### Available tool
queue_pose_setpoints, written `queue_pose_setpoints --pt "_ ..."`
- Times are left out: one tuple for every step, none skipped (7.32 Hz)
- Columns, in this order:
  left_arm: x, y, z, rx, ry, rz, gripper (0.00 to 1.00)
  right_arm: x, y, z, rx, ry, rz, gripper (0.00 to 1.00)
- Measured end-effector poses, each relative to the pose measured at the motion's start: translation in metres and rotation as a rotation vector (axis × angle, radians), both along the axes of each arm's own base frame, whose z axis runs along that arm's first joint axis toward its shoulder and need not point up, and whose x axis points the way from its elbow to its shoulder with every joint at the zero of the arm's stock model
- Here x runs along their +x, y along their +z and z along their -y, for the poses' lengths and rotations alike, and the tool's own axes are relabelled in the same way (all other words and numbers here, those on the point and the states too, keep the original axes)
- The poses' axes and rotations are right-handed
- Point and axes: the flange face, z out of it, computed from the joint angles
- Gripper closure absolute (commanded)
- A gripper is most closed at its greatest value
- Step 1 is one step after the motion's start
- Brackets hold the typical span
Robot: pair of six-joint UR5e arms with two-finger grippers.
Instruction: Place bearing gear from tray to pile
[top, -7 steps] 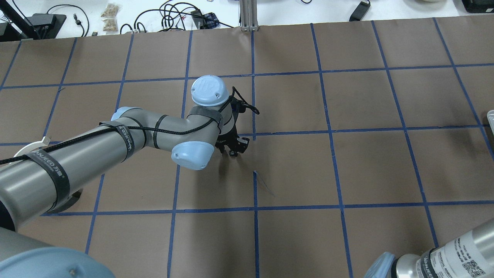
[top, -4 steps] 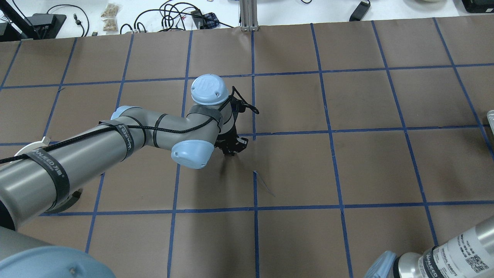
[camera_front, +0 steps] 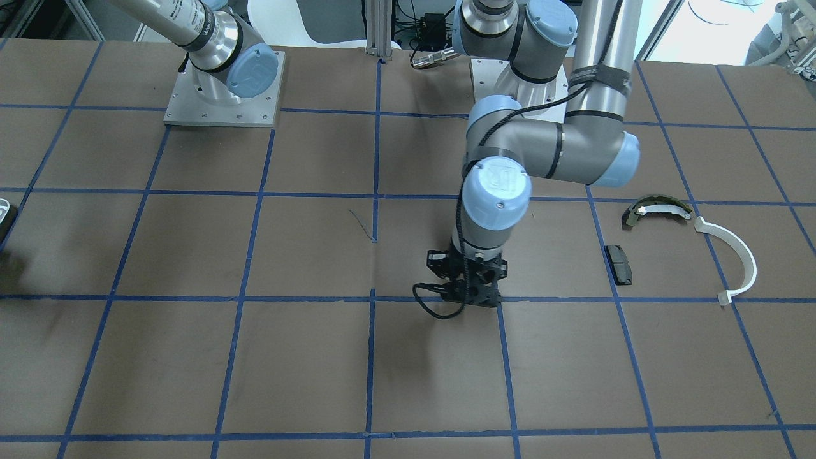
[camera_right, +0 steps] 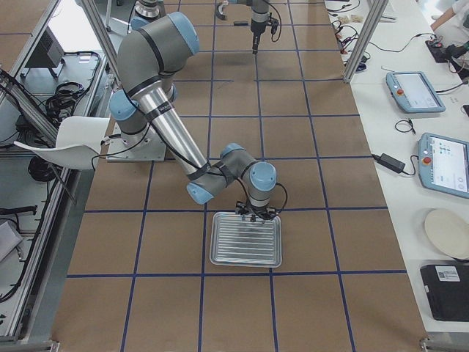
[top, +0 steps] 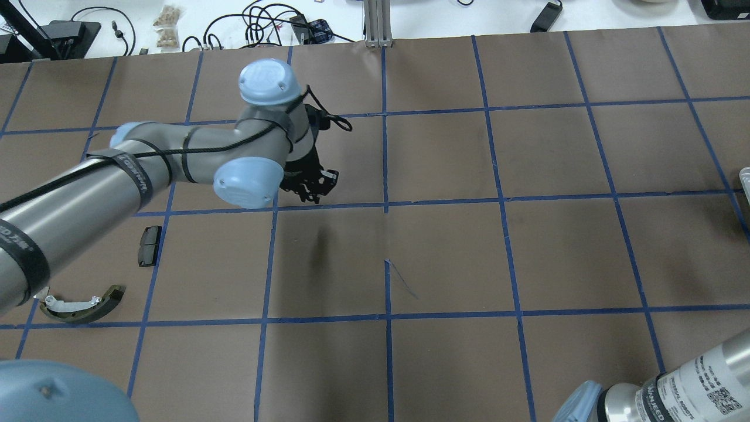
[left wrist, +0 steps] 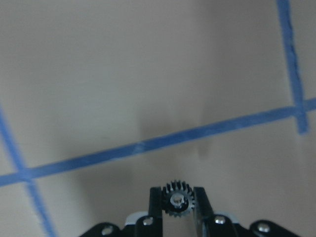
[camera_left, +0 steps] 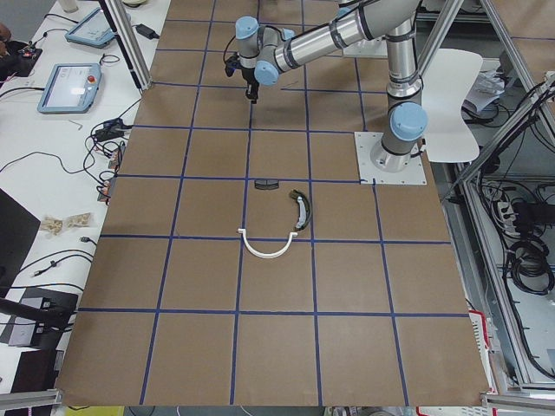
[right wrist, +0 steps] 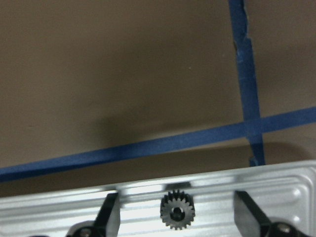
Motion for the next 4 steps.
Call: queue_pose_setpoints --pt "0.068 0.007 0.020 0.005 0.075 0.004 1.00 0.000 0.000 0.000 0.000 -0.001 -0.003 0.72" --pt "0.142 0.008 0.030 0.016 0.131 0.002 1.00 0.000 0.001 0.000 0.000 -0.003 -0.004 0.96" --pt "0.210 0.004 0.028 0.036 0.179 -0.003 1.00 0.000 0.000 -0.001 0.004 -0.006 -0.006 1.00" --pt "0.267 -0.005 0.016 0.064 0.210 -0.012 1.00 0.000 0.003 -0.003 0.010 -0.010 -0.016 1.00"
